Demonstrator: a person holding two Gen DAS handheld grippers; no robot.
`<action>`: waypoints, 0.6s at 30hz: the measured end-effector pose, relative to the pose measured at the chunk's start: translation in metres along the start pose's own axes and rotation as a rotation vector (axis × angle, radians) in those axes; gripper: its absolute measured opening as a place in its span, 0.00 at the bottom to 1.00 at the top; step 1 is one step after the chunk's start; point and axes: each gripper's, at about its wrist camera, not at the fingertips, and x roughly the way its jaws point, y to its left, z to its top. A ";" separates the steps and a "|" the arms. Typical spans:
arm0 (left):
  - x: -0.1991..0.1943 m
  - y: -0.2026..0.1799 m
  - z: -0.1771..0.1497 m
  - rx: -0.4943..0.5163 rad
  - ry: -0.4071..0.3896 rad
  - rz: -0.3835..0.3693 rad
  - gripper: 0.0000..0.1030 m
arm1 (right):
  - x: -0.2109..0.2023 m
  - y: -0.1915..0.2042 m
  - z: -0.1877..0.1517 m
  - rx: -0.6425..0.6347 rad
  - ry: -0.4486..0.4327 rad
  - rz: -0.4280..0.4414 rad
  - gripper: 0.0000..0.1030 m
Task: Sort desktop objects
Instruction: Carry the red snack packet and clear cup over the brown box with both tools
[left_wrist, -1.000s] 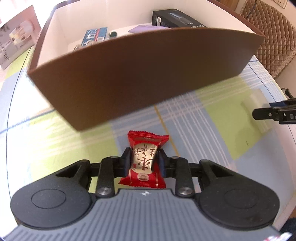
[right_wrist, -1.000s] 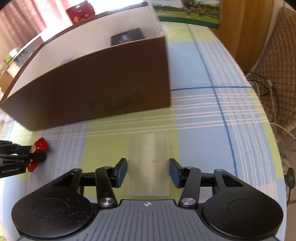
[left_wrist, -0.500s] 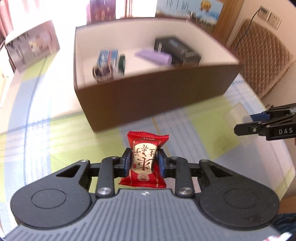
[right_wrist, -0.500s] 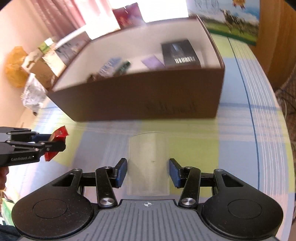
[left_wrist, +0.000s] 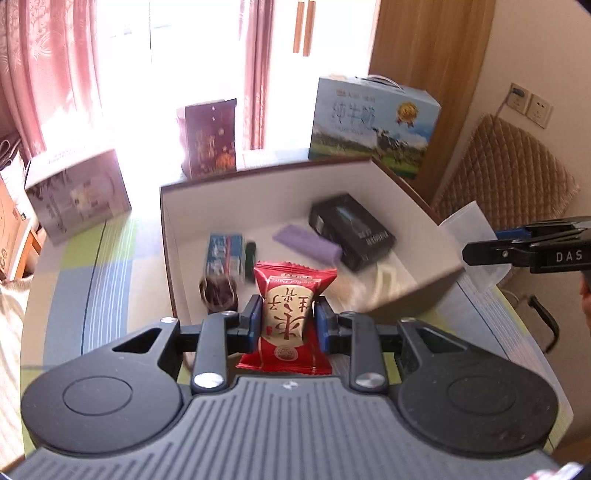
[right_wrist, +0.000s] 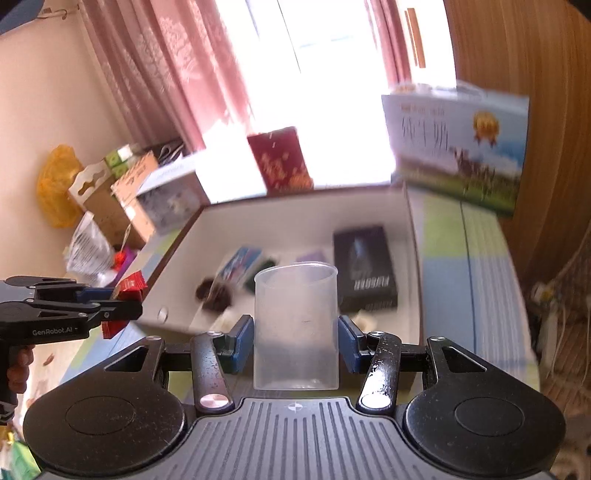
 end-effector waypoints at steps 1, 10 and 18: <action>0.005 0.000 0.007 -0.003 -0.003 -0.003 0.24 | 0.004 0.000 0.007 0.000 -0.006 -0.006 0.45; 0.054 -0.007 0.037 0.036 0.035 0.031 0.24 | 0.048 -0.010 0.037 -0.005 0.004 -0.036 0.45; 0.096 -0.006 0.036 0.006 0.117 0.002 0.24 | 0.088 -0.016 0.034 0.019 0.072 -0.038 0.45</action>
